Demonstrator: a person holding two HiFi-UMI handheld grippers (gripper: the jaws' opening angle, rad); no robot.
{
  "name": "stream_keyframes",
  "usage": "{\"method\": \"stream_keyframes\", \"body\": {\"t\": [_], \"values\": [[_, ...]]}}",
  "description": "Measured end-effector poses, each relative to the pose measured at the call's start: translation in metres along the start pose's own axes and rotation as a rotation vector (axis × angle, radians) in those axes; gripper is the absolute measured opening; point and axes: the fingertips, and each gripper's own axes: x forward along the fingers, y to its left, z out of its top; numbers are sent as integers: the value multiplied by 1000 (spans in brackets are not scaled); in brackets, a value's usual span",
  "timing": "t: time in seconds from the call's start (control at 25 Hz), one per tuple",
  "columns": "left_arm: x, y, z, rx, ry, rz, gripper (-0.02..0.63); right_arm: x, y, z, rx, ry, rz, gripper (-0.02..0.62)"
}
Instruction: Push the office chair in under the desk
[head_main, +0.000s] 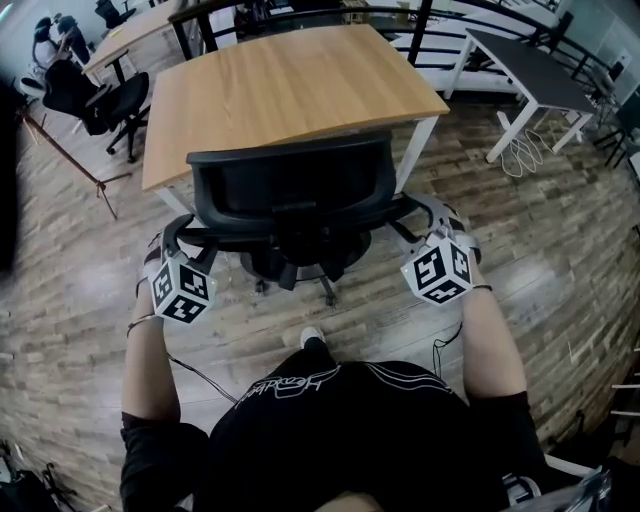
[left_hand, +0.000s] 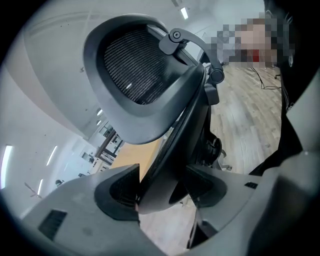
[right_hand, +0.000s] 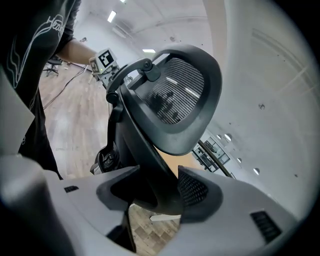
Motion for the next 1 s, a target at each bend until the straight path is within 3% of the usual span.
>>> {"method": "stream_keyframes", "body": {"t": [0.2,0.48,1.0], "values": [[25,39,6,-5,-7,-6,254,34,-31,13,1,10,-4,262],[47,43,1,4,-26,15,254,57,-31,4,4,16,-7,262],[97,99,4,13,-56,28,254,117,-71,17,14,7,-18,262]]}}
